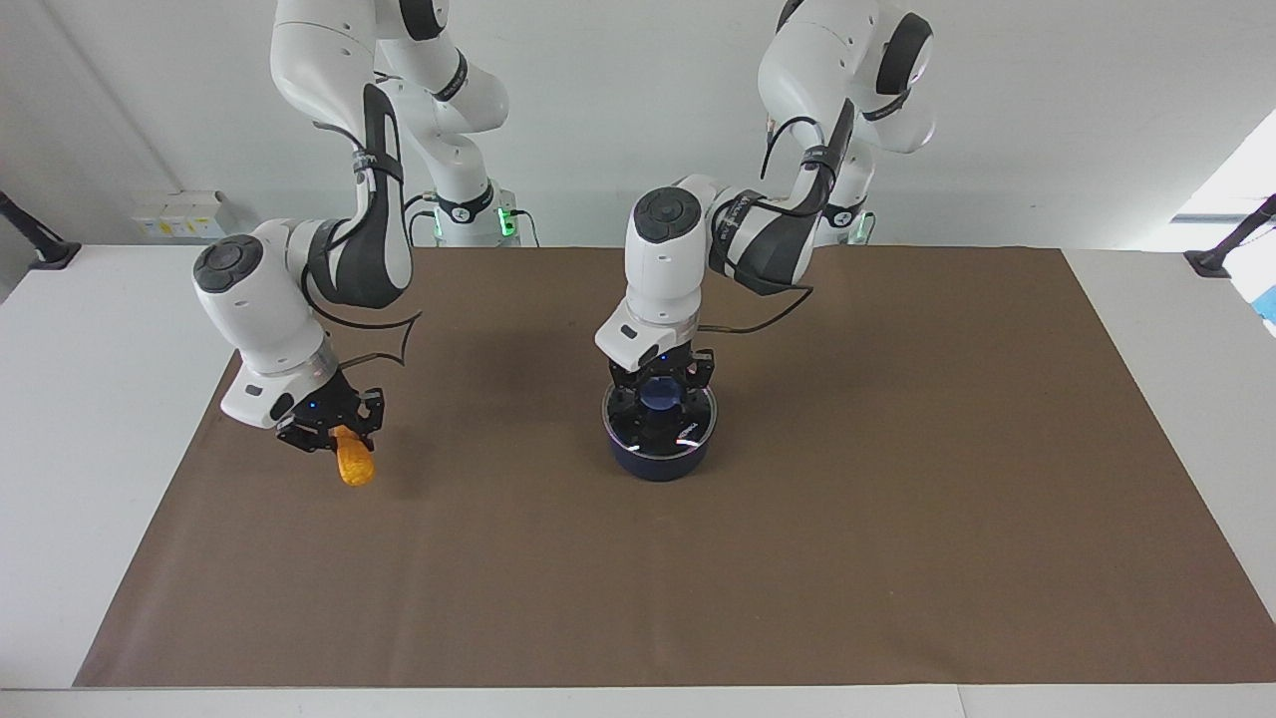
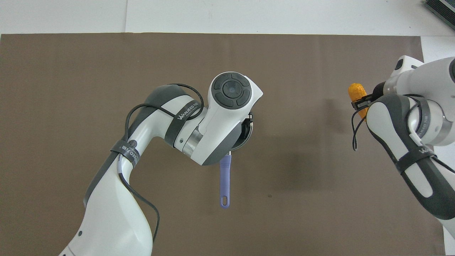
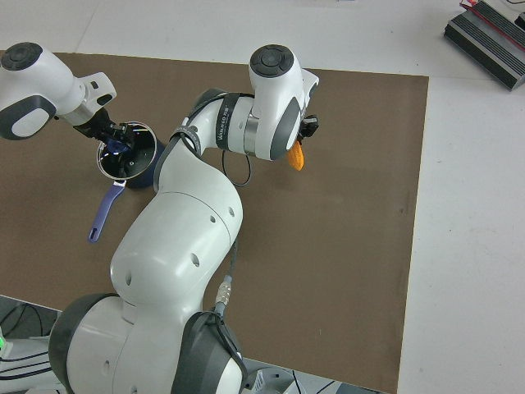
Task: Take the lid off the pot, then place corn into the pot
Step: 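Grasp the lid knob with the left gripper while the right gripper grasps the corn, then lift the lid away with the left gripper while the right gripper carries the corn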
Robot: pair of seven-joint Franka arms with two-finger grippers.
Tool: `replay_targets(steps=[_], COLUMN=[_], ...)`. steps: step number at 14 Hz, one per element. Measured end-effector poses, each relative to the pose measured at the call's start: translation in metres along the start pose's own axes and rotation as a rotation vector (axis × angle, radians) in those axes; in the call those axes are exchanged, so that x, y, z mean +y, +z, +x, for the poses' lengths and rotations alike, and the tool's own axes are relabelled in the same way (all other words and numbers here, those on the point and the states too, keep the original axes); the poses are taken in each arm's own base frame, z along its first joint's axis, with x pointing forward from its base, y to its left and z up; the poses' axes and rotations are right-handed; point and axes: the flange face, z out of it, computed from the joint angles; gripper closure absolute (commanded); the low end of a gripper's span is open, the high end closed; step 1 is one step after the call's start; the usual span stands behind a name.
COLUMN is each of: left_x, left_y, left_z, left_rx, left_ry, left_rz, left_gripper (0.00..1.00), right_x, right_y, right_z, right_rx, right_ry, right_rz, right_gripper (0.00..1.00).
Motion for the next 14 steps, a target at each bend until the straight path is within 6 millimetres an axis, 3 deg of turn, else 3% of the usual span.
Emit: replay_targets(steps=[2, 5, 8, 10, 14], left_x=[-0.003, -0.026, -0.063, -0.097, -0.200], left_y=[-0.008, -0.044, -0.073, -0.088, -0.111], left_z=[0.001, 0.008, 0.016, 0.025, 0.046], left_rx=[0.008, 0.033, 0.028, 0.014, -0.032], left_ry=[-0.008, -0.042, -0.036, -0.038, 0.059], left_rz=[-0.009, -0.023, -0.014, -0.003, 0.016], left_gripper=[1.00, 1.00, 1.00, 1.00, 1.00], right_x=[0.000, 0.000, -0.009, -0.031, -0.107], right_y=[0.000, -0.009, -0.056, -0.087, -0.119], right_z=[0.000, 0.001, 0.001, 0.005, 0.033], right_rx=[0.000, 0.001, 0.001, 0.017, 0.023], right_ry=[0.000, 0.004, 0.075, 0.130, 0.239], right_rz=[0.000, 0.003, 0.022, 0.031, 0.035], right_gripper=[1.00, 1.00, 1.00, 1.00, 1.00])
